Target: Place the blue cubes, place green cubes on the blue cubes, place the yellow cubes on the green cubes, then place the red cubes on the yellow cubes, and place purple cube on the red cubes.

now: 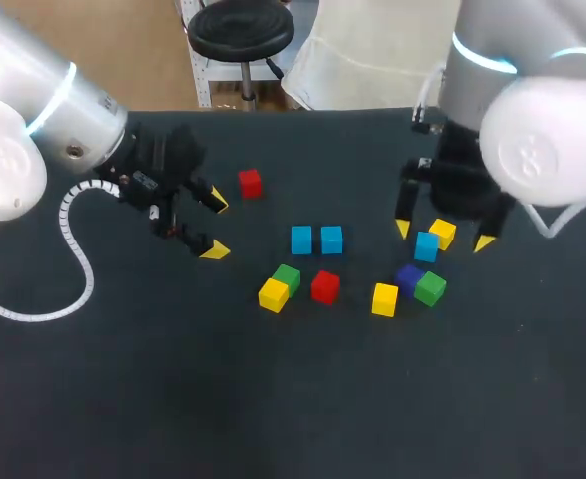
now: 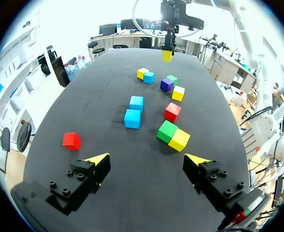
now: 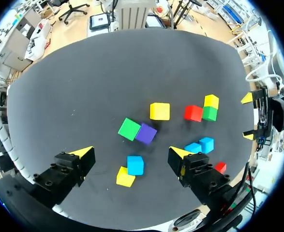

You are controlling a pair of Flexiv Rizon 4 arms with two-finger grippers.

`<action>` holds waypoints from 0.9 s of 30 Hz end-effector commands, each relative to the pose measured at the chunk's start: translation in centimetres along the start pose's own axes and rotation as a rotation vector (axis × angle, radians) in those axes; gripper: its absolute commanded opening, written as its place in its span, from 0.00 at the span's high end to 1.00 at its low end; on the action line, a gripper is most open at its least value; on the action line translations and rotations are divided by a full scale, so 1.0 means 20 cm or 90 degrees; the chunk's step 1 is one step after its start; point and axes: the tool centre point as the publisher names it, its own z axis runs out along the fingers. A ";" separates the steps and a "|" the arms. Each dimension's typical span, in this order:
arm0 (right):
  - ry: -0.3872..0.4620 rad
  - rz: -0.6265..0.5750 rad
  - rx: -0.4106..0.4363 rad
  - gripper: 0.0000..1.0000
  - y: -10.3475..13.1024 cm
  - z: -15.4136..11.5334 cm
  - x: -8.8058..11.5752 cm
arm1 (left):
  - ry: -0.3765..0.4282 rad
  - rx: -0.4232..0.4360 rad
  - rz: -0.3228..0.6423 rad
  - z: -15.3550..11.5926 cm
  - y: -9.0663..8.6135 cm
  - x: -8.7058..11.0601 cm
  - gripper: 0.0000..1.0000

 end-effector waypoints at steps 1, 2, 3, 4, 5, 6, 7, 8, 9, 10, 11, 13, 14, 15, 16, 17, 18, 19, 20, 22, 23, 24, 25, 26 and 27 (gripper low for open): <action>-0.005 -0.003 0.001 0.00 -0.01 0.08 0.03 | -0.002 0.000 0.002 0.00 0.00 0.01 0.00; -0.008 0.001 -0.002 0.00 -0.01 0.09 0.04 | -0.002 0.000 0.002 0.00 0.00 0.01 0.00; -0.008 0.002 -0.002 0.00 -0.01 0.11 0.05 | -0.002 0.000 0.002 0.00 0.00 0.01 0.00; -0.008 0.000 -0.002 0.00 -0.01 0.12 0.05 | -0.002 0.000 0.002 0.00 0.00 0.01 0.00; -0.008 -0.002 -0.004 0.00 -0.01 0.14 0.06 | -0.002 0.000 0.002 0.00 0.00 0.01 0.00; -0.011 -0.004 -0.003 0.00 -0.01 0.15 0.07 | -0.002 0.000 0.002 0.00 0.00 0.01 0.00; -0.011 -0.008 -0.004 0.00 -0.01 0.16 0.08 | -0.002 0.000 0.002 0.00 0.00 0.01 0.00; -0.012 -0.006 -0.006 0.00 -0.01 0.17 0.09 | -0.002 0.000 0.002 0.00 0.00 0.01 0.00; -0.012 -0.007 -0.002 0.00 -0.01 0.18 0.10 | -0.002 0.000 0.002 0.00 0.00 0.01 0.00; -0.013 -0.007 -0.002 0.00 -0.01 0.18 0.10 | -0.002 0.000 0.002 0.00 0.00 0.01 0.00; -0.010 -0.005 -0.006 0.00 -0.01 0.18 0.11 | -0.002 0.000 0.002 0.00 0.00 0.01 0.00; -0.006 -0.005 -0.002 0.00 -0.01 0.19 0.13 | -0.002 0.000 0.002 0.00 0.00 0.01 0.00; -0.005 -0.005 0.009 0.00 -0.01 0.20 0.14 | -0.002 0.000 0.002 0.00 0.00 0.01 0.00; 0.000 -0.009 0.015 0.00 -0.02 0.21 0.14 | -0.002 0.000 0.002 0.00 0.00 0.01 0.00; 0.002 -0.008 0.015 0.00 -0.02 0.21 0.15 | -0.002 0.000 0.002 0.00 0.00 0.01 0.00; 0.000 -0.010 0.026 0.00 -0.02 0.22 0.16 | -0.002 0.000 0.002 0.00 0.00 0.01 0.00; 0.001 -0.013 0.030 0.00 -0.02 0.23 0.17 | -0.002 0.000 0.002 0.00 0.00 0.01 0.00; 0.002 -0.012 0.028 0.00 -0.02 0.24 0.18 | -0.002 0.000 0.002 0.00 0.00 0.01 0.00; 0.001 -0.014 0.030 0.00 -0.03 0.25 0.19 | -0.002 0.000 0.002 0.00 0.00 0.01 0.00; 0.001 -0.014 0.028 0.00 -0.03 0.26 0.20 | -0.002 0.000 0.002 0.00 0.00 0.01 0.00; -0.001 -0.015 0.032 0.00 -0.04 0.27 0.20 | -0.002 0.000 0.002 0.00 0.00 0.01 0.00; -0.001 -0.016 0.033 0.00 -0.04 0.28 0.20 | -0.002 0.000 0.002 0.00 0.00 0.01 0.00; 0.000 -0.017 0.031 0.00 -0.05 0.28 0.21 | -0.002 0.000 0.002 0.00 0.00 0.01 0.00; 0.000 -0.018 0.031 0.00 -0.06 0.29 0.21 | -0.002 0.000 0.002 0.00 0.00 0.01 0.00; -0.001 -0.019 0.032 0.00 -0.06 0.29 0.21 | -0.002 0.000 0.002 0.00 0.00 0.01 0.00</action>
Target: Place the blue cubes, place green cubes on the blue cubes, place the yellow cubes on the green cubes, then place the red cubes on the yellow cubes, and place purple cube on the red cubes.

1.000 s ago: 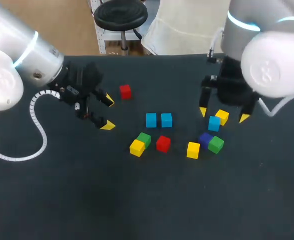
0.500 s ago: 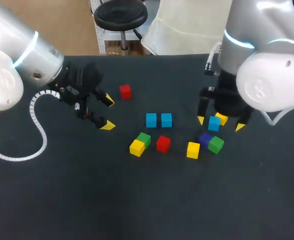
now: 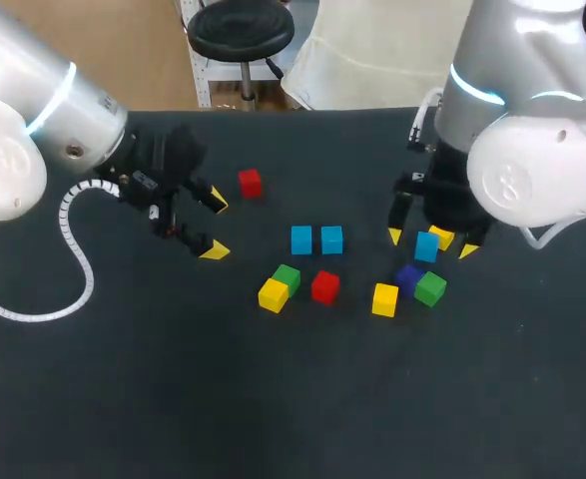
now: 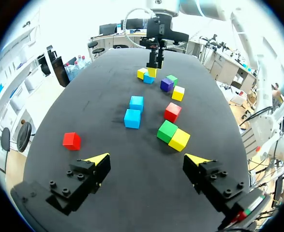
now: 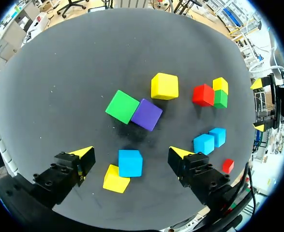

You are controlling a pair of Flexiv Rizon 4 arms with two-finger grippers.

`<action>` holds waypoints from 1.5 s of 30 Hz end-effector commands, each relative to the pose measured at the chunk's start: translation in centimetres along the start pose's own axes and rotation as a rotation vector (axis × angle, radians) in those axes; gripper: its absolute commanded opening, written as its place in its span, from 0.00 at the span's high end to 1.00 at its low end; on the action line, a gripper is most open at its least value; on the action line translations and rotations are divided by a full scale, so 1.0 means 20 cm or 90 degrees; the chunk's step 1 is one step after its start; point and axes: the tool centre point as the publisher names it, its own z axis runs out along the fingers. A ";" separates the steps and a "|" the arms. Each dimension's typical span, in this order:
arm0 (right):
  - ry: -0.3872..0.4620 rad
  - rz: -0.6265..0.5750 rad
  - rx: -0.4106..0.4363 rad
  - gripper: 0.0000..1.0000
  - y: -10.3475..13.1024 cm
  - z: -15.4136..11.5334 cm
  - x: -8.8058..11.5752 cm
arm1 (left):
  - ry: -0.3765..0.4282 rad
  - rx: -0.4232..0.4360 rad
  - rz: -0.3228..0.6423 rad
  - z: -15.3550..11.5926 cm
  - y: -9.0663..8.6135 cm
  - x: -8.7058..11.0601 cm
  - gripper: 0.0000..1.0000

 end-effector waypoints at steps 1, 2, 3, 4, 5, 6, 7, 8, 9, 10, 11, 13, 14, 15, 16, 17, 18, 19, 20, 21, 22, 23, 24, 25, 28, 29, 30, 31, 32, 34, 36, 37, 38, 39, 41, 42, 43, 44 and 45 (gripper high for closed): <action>-0.005 -0.002 -0.003 0.00 -0.03 0.03 0.03 | -0.002 0.000 0.002 0.00 0.00 0.01 0.00; -0.005 -0.004 -0.003 0.06 -0.04 0.03 0.03 | -0.002 0.000 0.002 0.00 0.00 0.01 0.00; -0.005 -0.005 -0.003 0.13 -0.05 0.04 0.03 | -0.002 0.000 0.002 0.00 0.00 0.01 0.00; -0.006 -0.007 -0.003 0.16 -0.05 0.04 0.03 | -0.002 0.000 0.002 0.00 0.00 0.01 0.00; -0.007 -0.009 -0.004 0.16 -0.06 0.04 0.03 | -0.002 0.000 0.002 0.00 0.00 0.01 0.00; -0.007 -0.011 -0.007 0.17 -0.06 0.05 0.03 | -0.002 0.000 0.002 0.00 0.00 0.01 0.00; -0.007 -0.011 -0.008 0.18 -0.07 0.05 0.03 | -0.002 0.000 0.002 0.00 0.00 0.01 0.00; -0.008 -0.011 -0.008 0.23 -0.07 0.06 0.03 | -0.002 0.000 0.002 0.00 0.00 0.01 0.00; -0.009 -0.011 -0.009 0.27 -0.07 0.06 0.04 | -0.002 0.000 0.002 0.00 0.00 0.01 0.00; -0.010 -0.011 -0.010 0.27 -0.07 0.07 0.04 | -0.002 0.000 0.002 0.00 0.00 0.01 0.00; -0.011 -0.010 -0.011 0.26 -0.07 0.07 0.04 | -0.002 0.000 0.002 0.00 0.00 0.01 0.00; -0.012 -0.011 -0.016 0.26 -0.07 0.07 0.04 | -0.002 0.000 0.002 0.00 0.00 0.01 0.00; -0.010 -0.011 -0.021 0.25 -0.07 0.07 0.04 | -0.002 0.000 0.002 0.00 0.00 0.01 0.00; -0.010 -0.011 -0.022 0.25 -0.07 0.07 0.04 | -0.002 0.000 0.002 0.00 0.00 0.01 0.00; -0.010 -0.010 -0.024 0.24 -0.07 0.08 0.04 | -0.002 0.000 0.002 0.00 0.00 0.01 0.00; -0.010 -0.010 -0.026 0.19 -0.07 0.08 0.05 | -0.002 0.000 0.002 0.00 0.00 0.01 0.00; -0.010 -0.010 -0.027 0.15 -0.07 0.08 0.05 | -0.002 0.000 0.002 0.00 0.00 0.01 0.00; -0.009 -0.009 -0.028 0.16 -0.07 0.08 0.06 | -0.002 0.000 0.002 0.00 0.00 0.01 0.00; -0.008 -0.009 -0.033 0.17 -0.07 0.08 0.06 | -0.002 0.000 0.002 0.00 0.00 0.01 0.00; -0.008 -0.009 -0.034 0.17 -0.07 0.08 0.07 | -0.002 0.000 0.002 0.00 0.00 0.01 0.00; -0.008 -0.008 -0.037 0.16 -0.06 0.08 0.08 | -0.002 0.000 0.002 0.00 0.00 0.01 0.00; -0.008 -0.008 -0.039 0.17 -0.06 0.08 0.08 | -0.002 0.000 0.002 0.00 0.00 0.01 0.00; -0.010 -0.008 -0.041 0.18 -0.06 0.09 0.09 | -0.002 0.000 0.002 0.00 0.00 0.01 0.00; -0.010 -0.008 -0.045 0.20 -0.06 0.09 0.10 | -0.002 0.000 0.002 0.00 0.00 0.01 0.00; -0.010 -0.006 -0.049 0.26 -0.05 0.10 0.11 | -0.002 0.000 0.002 0.00 0.00 0.01 0.00; -0.010 -0.005 -0.051 0.25 -0.05 0.10 0.12 | -0.002 0.000 0.002 0.00 0.00 0.01 0.00; -0.010 -0.004 -0.052 0.25 -0.05 0.10 0.13 | -0.002 0.000 0.002 0.00 0.00 0.01 0.00; -0.010 -0.003 -0.052 0.24 -0.05 0.10 0.13 | -0.002 0.000 0.002 0.00 0.00 0.01 0.00; -0.009 -0.003 -0.053 0.24 -0.05 0.10 0.14 | -0.002 0.000 0.002 0.00 0.00 0.01 0.00; -0.007 -0.001 -0.053 0.25 -0.05 0.10 0.15 | -0.002 0.000 0.002 0.00 0.00 0.01 0.00; -0.006 0.000 -0.054 0.22 -0.05 0.10 0.16 | -0.002 0.000 0.002 0.00 0.00 0.01 0.00; -0.005 0.000 -0.055 0.25 -0.05 0.10 0.17 | -0.002 0.000 0.002 0.00 0.00 0.01 0.00; -0.005 0.001 -0.056 0.25 -0.05 0.11 0.17 | -0.002 0.000 0.002 0.00 0.00 0.01 0.00; -0.004 0.002 -0.058 0.25 -0.05 0.11 0.18 | -0.002 0.000 0.002 0.00 0.00 0.01 0.00; -0.004 0.004 -0.060 0.25 -0.05 0.11 0.19 | -0.002 0.000 0.002 0.00 0.00 0.01 0.00; -0.004 0.005 -0.060 0.24 -0.04 0.12 0.20 | -0.002 0.000 0.002 0.00 0.00 0.01 0.00; -0.005 0.005 -0.060 0.24 -0.04 0.12 0.20 | -0.002 0.000 0.002 0.00 0.00 0.01 0.00; -0.005 0.006 -0.061 0.24 -0.04 0.12 0.20 | -0.002 0.000 0.002 0.00 0.00 0.01 0.00; -0.005 0.006 -0.061 0.24 -0.04 0.12 0.20 | -0.002 0.000 0.002 0.00 0.00 0.01 0.00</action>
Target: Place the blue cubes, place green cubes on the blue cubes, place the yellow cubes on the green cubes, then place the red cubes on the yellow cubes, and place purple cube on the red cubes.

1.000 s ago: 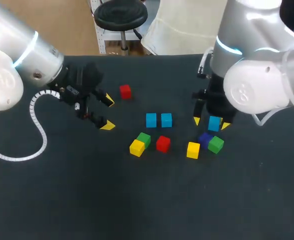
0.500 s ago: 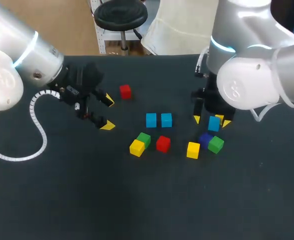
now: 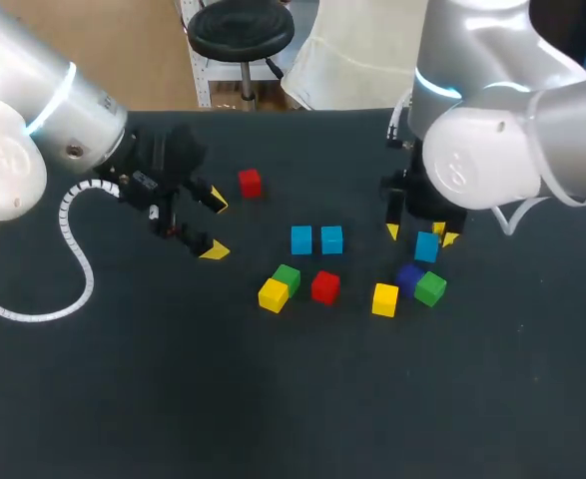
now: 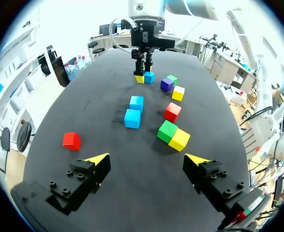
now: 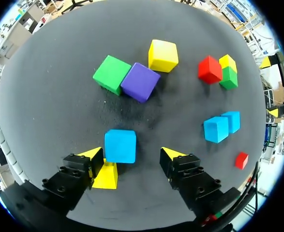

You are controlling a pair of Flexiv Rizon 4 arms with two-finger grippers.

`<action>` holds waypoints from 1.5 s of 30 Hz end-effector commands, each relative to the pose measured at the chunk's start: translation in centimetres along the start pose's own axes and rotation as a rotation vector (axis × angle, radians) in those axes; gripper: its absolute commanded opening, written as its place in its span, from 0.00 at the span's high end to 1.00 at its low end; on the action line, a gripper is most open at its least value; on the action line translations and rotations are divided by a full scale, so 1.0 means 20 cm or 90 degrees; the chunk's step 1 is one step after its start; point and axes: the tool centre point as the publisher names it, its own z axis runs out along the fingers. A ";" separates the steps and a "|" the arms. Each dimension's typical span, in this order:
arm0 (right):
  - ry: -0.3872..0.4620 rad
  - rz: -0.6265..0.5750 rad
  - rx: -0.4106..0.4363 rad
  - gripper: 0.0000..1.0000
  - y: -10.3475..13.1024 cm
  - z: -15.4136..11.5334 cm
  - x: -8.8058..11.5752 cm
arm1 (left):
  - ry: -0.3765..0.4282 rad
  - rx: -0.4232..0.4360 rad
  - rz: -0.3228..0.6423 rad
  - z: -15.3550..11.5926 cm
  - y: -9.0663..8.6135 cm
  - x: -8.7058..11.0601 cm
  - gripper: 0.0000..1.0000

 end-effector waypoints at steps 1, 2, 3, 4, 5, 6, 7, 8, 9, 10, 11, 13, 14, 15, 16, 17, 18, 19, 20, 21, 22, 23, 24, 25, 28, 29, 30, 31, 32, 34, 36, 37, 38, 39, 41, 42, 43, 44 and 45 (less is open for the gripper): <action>-0.005 0.000 -0.002 0.25 0.00 0.01 0.02 | -0.002 0.000 0.002 0.00 0.00 0.01 0.00; -0.005 0.001 -0.002 0.27 0.00 0.01 0.02 | -0.002 0.000 0.002 0.00 0.00 0.01 0.00; -0.004 0.004 0.000 0.29 0.00 0.01 0.02 | -0.002 0.000 0.002 0.00 0.00 0.01 0.00; -0.003 0.007 0.001 0.26 0.01 0.01 0.02 | -0.002 0.000 0.002 0.00 0.00 0.01 0.00; -0.004 0.012 0.001 0.27 0.01 0.01 0.02 | -0.002 0.000 0.002 0.00 0.00 0.01 0.00; -0.004 0.014 0.002 0.28 0.01 0.00 0.02 | -0.002 0.000 0.002 0.00 0.00 0.01 0.00; -0.003 0.017 0.001 0.28 0.02 0.00 0.01 | -0.002 0.000 0.002 0.00 0.00 0.01 0.00; -0.002 0.020 0.005 0.25 0.02 -0.01 0.00 | -0.002 0.000 0.002 0.00 0.00 0.01 0.00; -0.001 0.023 0.007 0.25 0.03 -0.01 -0.01 | -0.002 0.000 0.002 0.00 0.00 0.01 0.00; 0.001 0.027 0.006 0.25 0.03 -0.01 -0.01 | -0.002 0.000 0.002 0.00 0.00 0.01 0.00; 0.003 0.029 0.004 0.25 0.04 -0.01 -0.02 | -0.002 0.000 0.002 0.00 0.00 0.01 0.00; 0.003 0.035 0.000 0.19 0.04 -0.01 -0.03 | -0.002 0.000 0.002 0.00 0.00 0.01 0.00; 0.002 0.037 0.000 0.23 0.05 -0.01 -0.03 | -0.002 0.000 0.002 0.00 0.00 0.01 0.00; 0.001 0.039 -0.003 0.28 0.05 0.00 -0.03 | -0.002 0.000 0.002 0.00 0.00 0.01 0.00; 0.002 0.039 -0.007 0.42 0.06 0.00 -0.03 | -0.002 0.000 0.002 0.00 0.00 0.01 0.00; 0.000 0.040 -0.007 0.49 0.06 0.01 -0.03 | -0.002 0.000 0.002 0.00 0.00 0.01 0.00; -0.001 0.041 -0.007 0.47 0.06 0.01 -0.03 | -0.002 0.000 0.002 0.00 0.00 0.01 0.00; -0.002 0.042 -0.007 0.42 0.06 0.01 -0.03 | -0.002 0.000 0.002 0.00 0.00 0.01 0.00; -0.003 0.043 -0.008 0.39 0.06 0.01 -0.03 | -0.002 0.000 0.002 0.00 0.00 0.01 0.00; -0.003 0.044 -0.008 0.40 0.06 0.01 -0.03 | -0.002 0.000 0.002 0.00 0.00 0.01 0.00; -0.004 0.045 -0.009 0.44 0.06 0.01 -0.03 | -0.002 0.000 0.002 0.00 0.00 0.01 0.00; -0.005 0.046 -0.010 0.51 0.07 0.02 -0.03 | -0.002 0.000 0.002 0.00 0.00 0.01 0.00; -0.005 0.047 -0.010 0.52 0.07 0.02 -0.03 | -0.002 0.000 0.002 0.00 0.00 0.01 0.00; -0.005 0.047 -0.012 0.53 0.07 0.02 -0.03 | -0.002 0.000 0.002 0.00 0.00 0.01 0.00; -0.005 0.049 -0.016 0.56 0.07 0.03 -0.03 | -0.002 0.000 0.002 0.00 0.00 0.01 0.00; -0.005 0.050 -0.016 0.57 0.07 0.03 -0.03 | -0.002 0.000 0.002 0.00 0.00 0.01 0.00; -0.004 0.050 -0.016 0.57 0.07 0.03 -0.03 | -0.002 0.000 0.002 0.00 0.00 0.01 0.00; -0.004 0.049 -0.017 0.57 0.07 0.03 -0.02 | -0.002 0.000 0.002 0.00 0.00 0.01 0.00; -0.003 0.049 -0.018 0.57 0.07 0.03 -0.02 | -0.002 0.000 0.002 0.00 0.00 0.01 0.00; -0.001 0.048 -0.019 0.59 0.07 0.02 -0.01 | -0.002 0.000 0.002 0.00 0.00 0.01 0.00; 0.000 0.047 -0.020 0.62 0.06 0.02 -0.01 | -0.002 0.000 0.002 0.00 0.00 0.01 0.00; 0.001 0.047 -0.020 0.62 0.06 0.02 -0.01 | -0.002 0.000 0.002 0.00 0.00 0.01 0.00; 0.002 0.047 -0.020 0.64 0.06 0.02 -0.01 | -0.002 0.000 0.002 0.00 0.00 0.01 0.00; 0.002 0.046 -0.020 0.66 0.06 0.02 -0.01 | -0.002 0.000 0.002 0.00 0.00 0.01 0.00; 0.003 0.046 -0.019 0.79 0.06 0.02 -0.01 | -0.002 0.000 0.002 0.00 0.00 0.01 0.00; 0.003 0.047 -0.019 0.86 0.06 0.01 -0.01 | -0.002 0.000 0.002 0.00 0.00 0.01 0.00; 0.002 0.048 -0.017 0.94 0.06 0.02 -0.01 | -0.002 0.000 0.002 0.00 0.00 0.01 0.00; 0.002 0.049 -0.015 1.00 0.06 0.02 -0.01 | -0.002 0.000 0.002 0.00 0.00 0.01 0.00; 0.002 0.049 -0.015 1.00 0.07 0.01 -0.02 | -0.002 0.000 0.002 0.00 0.00 0.01 0.00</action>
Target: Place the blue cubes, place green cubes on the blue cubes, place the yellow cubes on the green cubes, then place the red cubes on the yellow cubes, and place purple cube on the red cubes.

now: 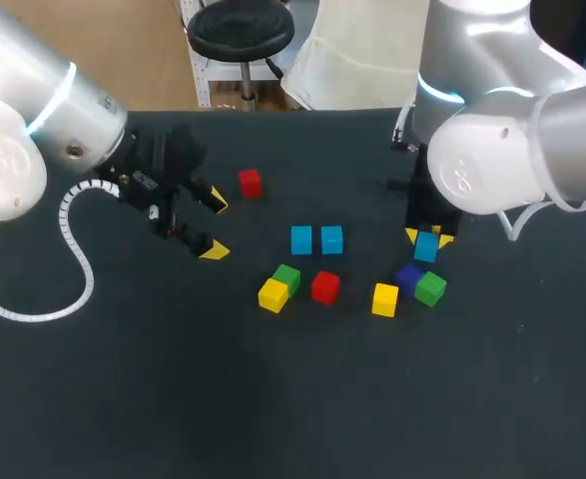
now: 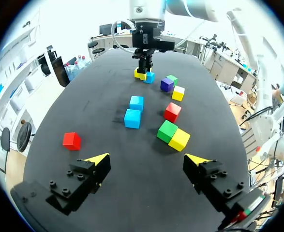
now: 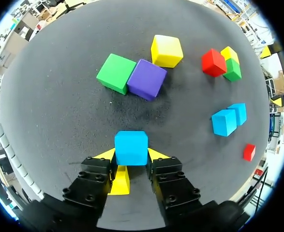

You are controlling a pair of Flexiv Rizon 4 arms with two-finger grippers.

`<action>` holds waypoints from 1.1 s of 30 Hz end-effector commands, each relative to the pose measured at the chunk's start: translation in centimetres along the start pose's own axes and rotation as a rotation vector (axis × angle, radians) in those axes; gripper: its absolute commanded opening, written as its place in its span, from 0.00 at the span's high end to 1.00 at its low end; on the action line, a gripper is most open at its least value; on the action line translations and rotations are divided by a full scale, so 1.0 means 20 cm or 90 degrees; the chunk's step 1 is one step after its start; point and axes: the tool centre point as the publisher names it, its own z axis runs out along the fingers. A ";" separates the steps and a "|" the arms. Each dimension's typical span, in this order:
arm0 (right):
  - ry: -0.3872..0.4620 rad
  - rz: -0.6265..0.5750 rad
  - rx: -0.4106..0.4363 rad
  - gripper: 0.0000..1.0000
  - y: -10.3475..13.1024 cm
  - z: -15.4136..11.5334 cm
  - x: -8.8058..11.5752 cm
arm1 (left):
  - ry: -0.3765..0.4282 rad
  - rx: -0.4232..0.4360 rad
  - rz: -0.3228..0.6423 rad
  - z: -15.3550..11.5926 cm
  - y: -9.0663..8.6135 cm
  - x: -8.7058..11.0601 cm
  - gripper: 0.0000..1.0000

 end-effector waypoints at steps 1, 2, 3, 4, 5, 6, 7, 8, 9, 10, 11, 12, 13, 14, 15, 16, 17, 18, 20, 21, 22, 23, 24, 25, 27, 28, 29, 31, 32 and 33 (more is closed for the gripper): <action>-0.001 0.005 0.003 1.00 0.00 -0.01 -0.01 | -0.002 0.000 0.002 0.00 0.00 0.01 0.00; -0.003 0.016 0.007 1.00 0.01 -0.01 -0.02 | -0.002 0.000 0.002 0.00 0.00 0.01 0.00; -0.005 0.030 0.008 1.00 0.01 -0.02 -0.02 | -0.002 0.000 0.002 0.00 0.00 0.01 0.00; -0.004 0.039 0.020 1.00 0.01 -0.03 -0.04 | -0.002 0.000 0.002 0.00 0.00 0.01 0.00; -0.002 0.054 0.017 1.00 0.02 -0.05 -0.05 | -0.002 0.000 0.002 0.00 0.00 0.01 0.00; 0.000 0.061 0.020 1.00 0.02 -0.06 -0.05 | -0.002 0.000 0.002 0.00 0.00 0.01 0.00; 0.001 0.073 0.019 1.00 0.01 -0.07 -0.06 | -0.002 0.000 0.002 0.00 0.00 0.01 0.00; 0.000 0.086 0.021 1.00 0.01 -0.09 -0.07 | -0.002 0.000 0.002 0.00 0.00 0.01 0.00; 0.003 0.093 0.022 1.00 0.01 -0.10 -0.08 | -0.002 0.000 0.002 0.00 0.00 0.01 0.00; 0.007 0.102 0.020 1.00 0.01 -0.12 -0.09 | -0.002 0.000 0.002 0.00 0.00 0.01 0.00; 0.005 0.111 0.024 1.00 0.01 -0.14 -0.09 | -0.002 0.000 0.002 0.00 0.00 0.01 0.00; 0.007 0.115 0.026 1.00 0.01 -0.15 -0.10 | -0.002 0.000 0.002 0.00 0.00 0.01 0.00; 0.008 0.122 0.027 1.00 0.00 -0.17 -0.11 | -0.002 0.000 0.002 0.00 0.00 0.01 0.00; 0.006 0.123 0.034 1.00 0.00 -0.18 -0.11 | -0.002 0.000 0.002 0.00 0.00 0.01 0.00; 0.007 0.121 0.036 1.00 0.00 -0.20 -0.12 | -0.002 0.000 0.002 0.00 0.00 0.01 0.00; 0.004 0.118 0.040 1.00 -0.01 -0.20 -0.12 | -0.002 0.000 0.002 0.00 0.00 0.01 0.00; 0.002 0.111 0.053 1.00 -0.01 -0.22 -0.13 | -0.002 0.000 0.002 0.00 0.00 0.01 0.00; -0.008 0.105 0.053 1.00 -0.01 -0.23 -0.14 | -0.002 0.000 0.002 0.00 0.00 0.01 0.00; -0.008 0.105 0.053 1.00 -0.01 -0.23 -0.14 | -0.002 0.000 0.002 0.00 0.00 0.01 0.00; -0.008 0.105 0.053 1.00 -0.01 -0.23 -0.14 | -0.002 0.000 0.002 0.00 0.00 0.01 0.00; -0.008 0.105 0.053 1.00 -0.01 -0.23 -0.14 | -0.002 0.000 0.002 0.00 0.00 0.01 0.00; -0.008 0.105 0.053 1.00 -0.01 -0.23 -0.14 | -0.002 0.000 0.002 0.00 0.00 0.01 0.00; -0.008 0.105 0.053 1.00 -0.01 -0.23 -0.14 | -0.002 0.000 0.002 0.00 0.00 0.01 0.00; -0.008 0.105 0.053 1.00 -0.01 -0.23 -0.14 | -0.002 0.000 0.002 0.00 0.00 0.01 0.00; -0.008 0.105 0.053 1.00 -0.01 -0.23 -0.14 | -0.002 0.000 0.002 0.00 0.00 0.01 0.00; -0.008 0.105 0.053 1.00 -0.01 -0.23 -0.14 | -0.002 0.000 0.002 0.00 0.00 0.01 0.00; -0.008 0.105 0.053 1.00 -0.01 -0.23 -0.14 | -0.002 0.000 0.002 0.00 0.00 0.01 0.00; -0.008 0.105 0.053 1.00 -0.01 -0.23 -0.14 | -0.002 0.000 0.002 0.00 0.00 0.01 0.00; -0.008 0.105 0.053 1.00 -0.01 -0.23 -0.14 | -0.002 0.000 0.002 0.00 0.00 0.01 0.00; -0.008 0.105 0.053 1.00 -0.01 -0.23 -0.14 | -0.002 0.000 0.002 0.00 0.00 0.01 0.00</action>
